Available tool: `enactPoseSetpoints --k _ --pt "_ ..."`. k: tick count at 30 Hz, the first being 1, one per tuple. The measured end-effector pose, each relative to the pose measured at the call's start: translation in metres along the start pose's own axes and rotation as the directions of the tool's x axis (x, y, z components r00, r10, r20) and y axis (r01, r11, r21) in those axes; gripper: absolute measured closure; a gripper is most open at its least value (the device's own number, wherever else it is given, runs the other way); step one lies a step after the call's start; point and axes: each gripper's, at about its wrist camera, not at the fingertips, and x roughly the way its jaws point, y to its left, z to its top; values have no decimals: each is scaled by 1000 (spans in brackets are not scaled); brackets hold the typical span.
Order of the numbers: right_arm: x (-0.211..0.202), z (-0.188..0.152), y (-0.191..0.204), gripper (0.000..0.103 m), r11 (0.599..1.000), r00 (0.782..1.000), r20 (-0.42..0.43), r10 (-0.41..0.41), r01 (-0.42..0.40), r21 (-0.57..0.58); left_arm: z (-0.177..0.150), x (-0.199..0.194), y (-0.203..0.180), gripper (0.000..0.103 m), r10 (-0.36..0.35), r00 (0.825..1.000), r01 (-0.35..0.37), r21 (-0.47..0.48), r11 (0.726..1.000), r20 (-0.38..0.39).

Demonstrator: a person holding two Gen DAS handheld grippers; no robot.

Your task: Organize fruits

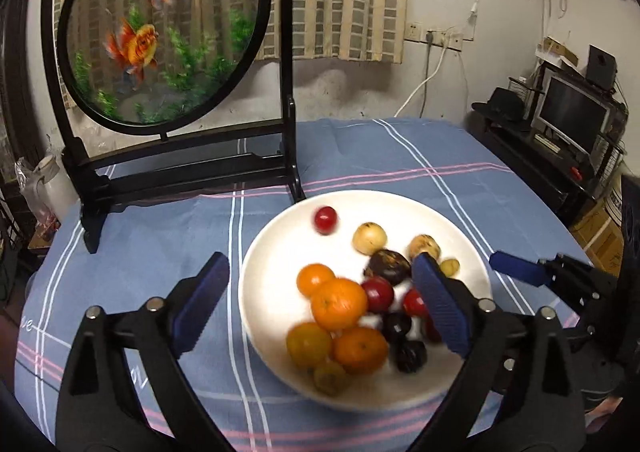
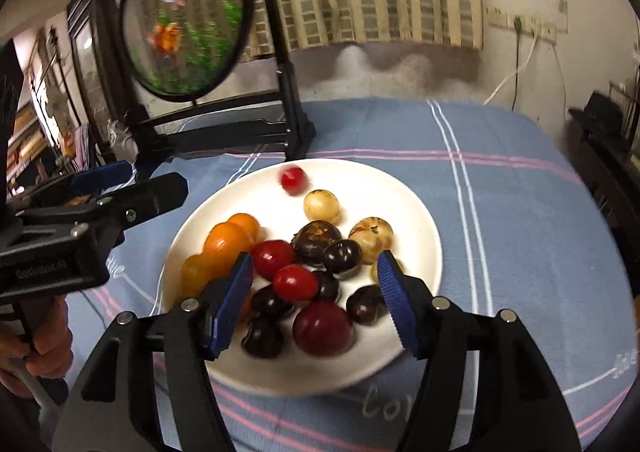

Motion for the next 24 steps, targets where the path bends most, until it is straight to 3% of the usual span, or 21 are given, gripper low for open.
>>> enactPoseSetpoints --k 1,2,3,4,8,14,24 --pt "-8 -3 3 32 1000 1000 3 3 -3 -9 -3 -8 -2 4 -3 1000 3 8 1000 1" --pt "-16 -7 5 23 1000 1000 8 6 -6 -18 -7 -16 -4 3 -1 1000 1 19 1000 4" --pt "-29 -15 8 8 1000 1000 16 9 -8 -30 -12 -25 -8 3 6 1000 -6 30 1000 10" --pt "-37 -20 10 1 999 1000 25 10 -9 -35 -19 -37 -10 2 12 1000 -12 41 999 18" --pt "-66 -50 16 1 998 999 28 18 -17 -61 -48 -69 -10 2 -9 1000 9 32 999 15" --pt "-89 -96 15 1 995 1000 24 -15 17 -103 -95 -99 -5 2 20 1000 -20 -7 1000 1" --pt "-97 -110 13 1 992 999 20 -32 34 -121 -121 -102 -3 2 64 998 -64 11 998 -1"
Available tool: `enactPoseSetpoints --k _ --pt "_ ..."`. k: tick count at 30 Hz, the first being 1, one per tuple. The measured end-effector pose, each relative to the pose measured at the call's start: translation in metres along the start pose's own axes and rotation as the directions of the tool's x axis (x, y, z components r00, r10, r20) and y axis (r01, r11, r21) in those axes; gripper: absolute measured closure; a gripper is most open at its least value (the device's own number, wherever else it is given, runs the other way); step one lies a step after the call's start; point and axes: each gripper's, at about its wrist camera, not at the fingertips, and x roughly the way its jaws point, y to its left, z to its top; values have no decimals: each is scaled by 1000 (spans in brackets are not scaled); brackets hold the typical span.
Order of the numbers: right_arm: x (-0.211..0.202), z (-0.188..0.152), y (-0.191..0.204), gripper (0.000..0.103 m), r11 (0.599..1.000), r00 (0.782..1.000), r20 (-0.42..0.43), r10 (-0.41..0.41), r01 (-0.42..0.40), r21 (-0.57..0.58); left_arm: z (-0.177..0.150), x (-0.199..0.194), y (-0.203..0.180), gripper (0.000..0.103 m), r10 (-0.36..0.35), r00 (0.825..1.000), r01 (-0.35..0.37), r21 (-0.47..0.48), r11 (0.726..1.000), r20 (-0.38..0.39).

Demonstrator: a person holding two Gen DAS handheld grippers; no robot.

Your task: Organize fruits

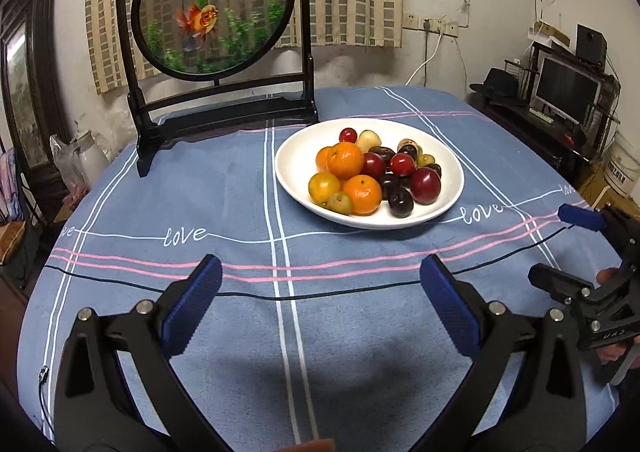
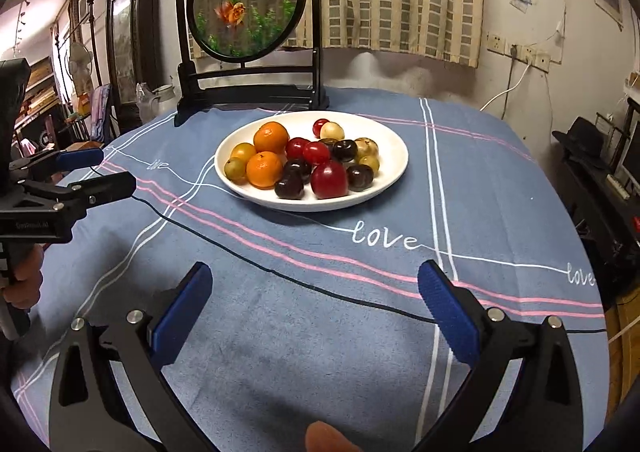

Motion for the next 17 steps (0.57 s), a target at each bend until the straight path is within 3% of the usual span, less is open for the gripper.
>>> enactPoseSetpoints --k 17 --pt "12 -3 -4 1 999 999 -36 -36 37 14 -8 14 -1 2 -3 1000 3 -1 1000 -28"
